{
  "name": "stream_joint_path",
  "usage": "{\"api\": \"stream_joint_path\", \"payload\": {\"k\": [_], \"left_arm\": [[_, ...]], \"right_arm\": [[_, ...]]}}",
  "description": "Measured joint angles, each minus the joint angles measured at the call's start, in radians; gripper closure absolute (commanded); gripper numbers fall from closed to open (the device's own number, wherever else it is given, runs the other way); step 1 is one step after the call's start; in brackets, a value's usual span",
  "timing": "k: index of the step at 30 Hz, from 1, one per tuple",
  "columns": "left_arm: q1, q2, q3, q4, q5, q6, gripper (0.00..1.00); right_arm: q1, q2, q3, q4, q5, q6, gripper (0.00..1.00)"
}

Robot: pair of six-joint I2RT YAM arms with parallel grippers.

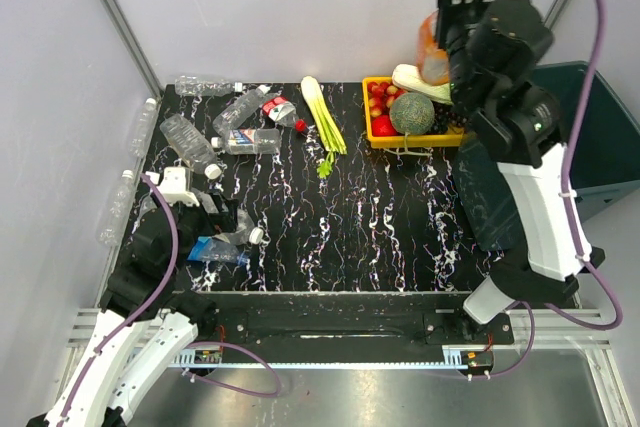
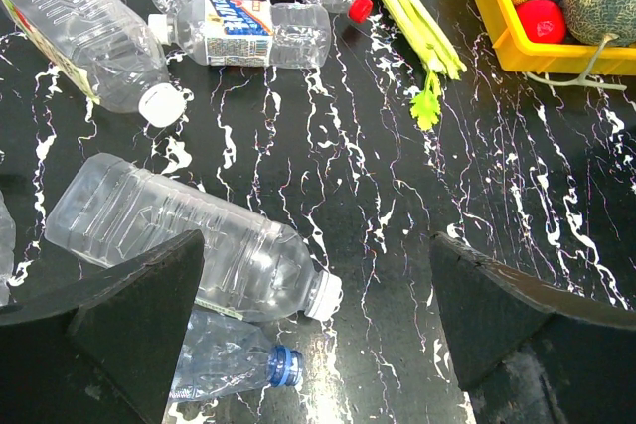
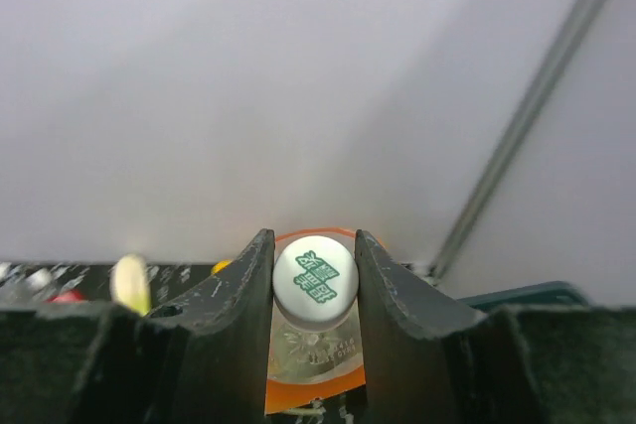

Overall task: Put the plastic bottles in the bin
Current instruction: Place the plastic bottle in the trash bin.

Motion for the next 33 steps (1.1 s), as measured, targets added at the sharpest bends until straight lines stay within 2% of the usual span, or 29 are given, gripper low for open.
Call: {"api": "stream_joint_path", "payload": {"k": [5,10,14,21,26,28,33], "left_arm": [[0.0,0.015,0.0,0.0,0.0,0.0,0.01],[0.0,0.02,0.0,-0.002,0.001,0.0,0.01],[0.0,0.02,0.0,-0.005,0.003,0.0,0.01],[0.0,0.031,0.0,-0.006,0.006,0.0,0.01],[0.0,0.032,0.0,-0.007,0.006,0.0,0.01],[0.0,0.037,0.0,-0.007,0.006,0.0,0.01],[0.0,0.067,0.0,-0.017,-0.01,-0.014,0.01]], "right_arm": [[-0.057,-0.043,-0.005,0.106,0.109,-0.166,0.81],[-0.24,-0.108,-0.132,0.186,0.178,-0.253,0.81],[-0.351,-0.188,-0.314,0.213,0.211,-0.261,0.8],[-0.419,-0.337,-0.678,0.217,0.228,-0.2,0.75],[-0.463,-0.372,-0.849,0.213,0.272,-0.158,0.59],[-0.468,-0.391,-0.905,0.203,0.275,-0.129,0.48],[-0.47,-0.454,-0.932,0.161,0.241,-0.046,0.3]]}}
